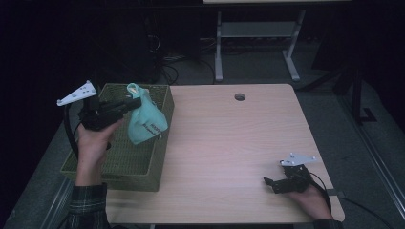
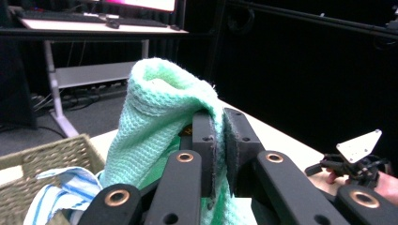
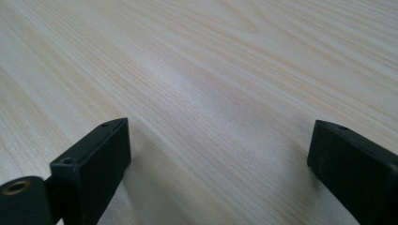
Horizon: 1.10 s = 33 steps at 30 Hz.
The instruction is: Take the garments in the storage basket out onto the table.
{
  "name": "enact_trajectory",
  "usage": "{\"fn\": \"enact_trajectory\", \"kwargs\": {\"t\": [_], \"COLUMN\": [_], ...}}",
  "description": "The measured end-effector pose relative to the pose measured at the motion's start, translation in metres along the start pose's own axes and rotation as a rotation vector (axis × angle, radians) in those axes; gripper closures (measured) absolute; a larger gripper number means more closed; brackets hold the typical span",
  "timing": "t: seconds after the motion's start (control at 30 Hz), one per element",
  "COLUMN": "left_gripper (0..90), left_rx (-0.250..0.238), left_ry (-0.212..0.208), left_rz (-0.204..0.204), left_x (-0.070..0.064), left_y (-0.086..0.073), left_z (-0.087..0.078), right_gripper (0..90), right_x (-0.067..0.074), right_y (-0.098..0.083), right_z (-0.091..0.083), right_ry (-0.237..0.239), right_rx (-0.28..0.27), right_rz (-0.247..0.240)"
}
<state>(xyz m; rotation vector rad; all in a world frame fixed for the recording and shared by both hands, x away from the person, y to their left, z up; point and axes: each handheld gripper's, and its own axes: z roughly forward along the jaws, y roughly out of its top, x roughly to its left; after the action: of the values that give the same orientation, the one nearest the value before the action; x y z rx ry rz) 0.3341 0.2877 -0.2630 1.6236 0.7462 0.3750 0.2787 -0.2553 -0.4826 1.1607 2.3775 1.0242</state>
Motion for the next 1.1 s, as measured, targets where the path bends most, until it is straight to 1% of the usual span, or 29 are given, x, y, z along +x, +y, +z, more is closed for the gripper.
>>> {"fn": "enact_trajectory", "kwargs": {"t": [0.1,0.2,0.3,0.43,0.5,0.7,0.77,0.83,1.07,1.1], "left_gripper": [83.3,83.3,83.3,83.3,83.3,83.3,83.3,83.3,83.6,83.6], "left_rx": [-0.006,-0.023,-0.036,-0.039,-0.045,-0.038,-0.039,-0.033,-0.024,-0.018], "left_ry": [-0.016,-0.029,-0.048,-0.074,-0.088,-0.129,-0.148,-0.155,-0.196,-0.203], "left_rz": [0.020,0.036,0.041,0.054,0.054,0.070,0.070,0.077,0.075,0.081], "left_x": [-0.006,-0.012,-0.018,-0.025,-0.029,-0.040,-0.043,-0.047,-0.056,-0.057], "left_y": [0.005,0.009,0.012,0.015,0.016,0.017,0.018,0.018,0.018,0.017], "left_z": [0.003,0.007,0.012,0.021,0.025,0.038,0.043,0.047,0.064,0.067], "right_gripper": [6.1,6.1,6.1,6.1,6.1,6.1,6.1,6.1,6.1,6.1], "right_x": [0.000,0.000,0.000,0.000,0.000,0.000,0.000,0.000,0.000,0.000], "right_y": [0.000,0.000,0.000,0.000,0.000,0.000,0.000,0.000,0.000,0.000], "right_z": [0.000,0.000,0.000,0.000,0.000,0.000,0.000,0.000,0.000,0.000], "right_ry": [0.000,0.000,0.000,-0.001,-0.001,-0.002,-0.001,-0.002,0.000,0.000], "right_rx": [0.001,0.000,0.000,0.001,0.001,0.001,0.001,0.003,0.002,0.002], "right_rz": [0.002,0.001,0.001,0.002,0.002,0.002,0.002,0.005,0.005,0.005]}}
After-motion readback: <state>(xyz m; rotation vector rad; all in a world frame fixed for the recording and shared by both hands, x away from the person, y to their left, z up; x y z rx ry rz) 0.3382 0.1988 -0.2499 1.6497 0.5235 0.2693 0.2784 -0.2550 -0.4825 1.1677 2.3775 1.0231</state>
